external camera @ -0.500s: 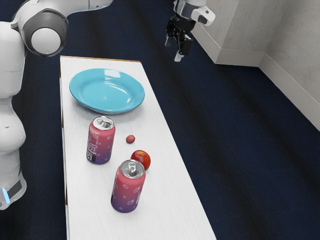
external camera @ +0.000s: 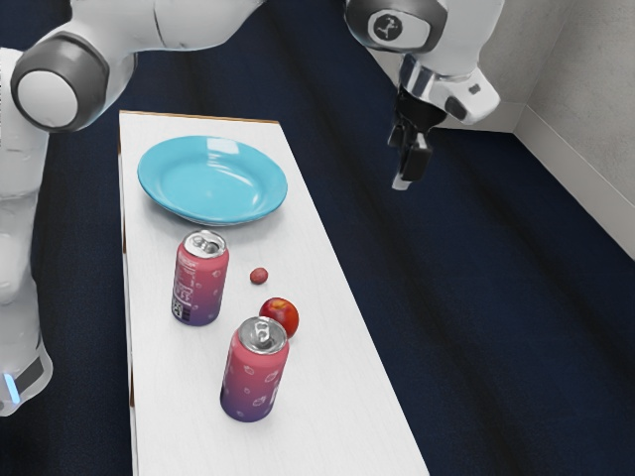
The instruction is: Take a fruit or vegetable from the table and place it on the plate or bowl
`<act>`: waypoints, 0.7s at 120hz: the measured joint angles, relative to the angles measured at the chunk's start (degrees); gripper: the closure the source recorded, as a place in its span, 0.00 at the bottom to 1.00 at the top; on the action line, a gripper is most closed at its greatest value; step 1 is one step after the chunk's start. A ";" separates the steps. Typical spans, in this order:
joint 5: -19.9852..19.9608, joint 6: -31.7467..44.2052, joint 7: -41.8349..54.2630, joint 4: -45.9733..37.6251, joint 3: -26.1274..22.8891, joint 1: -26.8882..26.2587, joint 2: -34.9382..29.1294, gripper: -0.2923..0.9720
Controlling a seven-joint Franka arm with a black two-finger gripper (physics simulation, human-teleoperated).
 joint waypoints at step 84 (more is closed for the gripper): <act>-18.67 22.76 -18.06 -39.26 9.88 -11.41 -10.85 0.23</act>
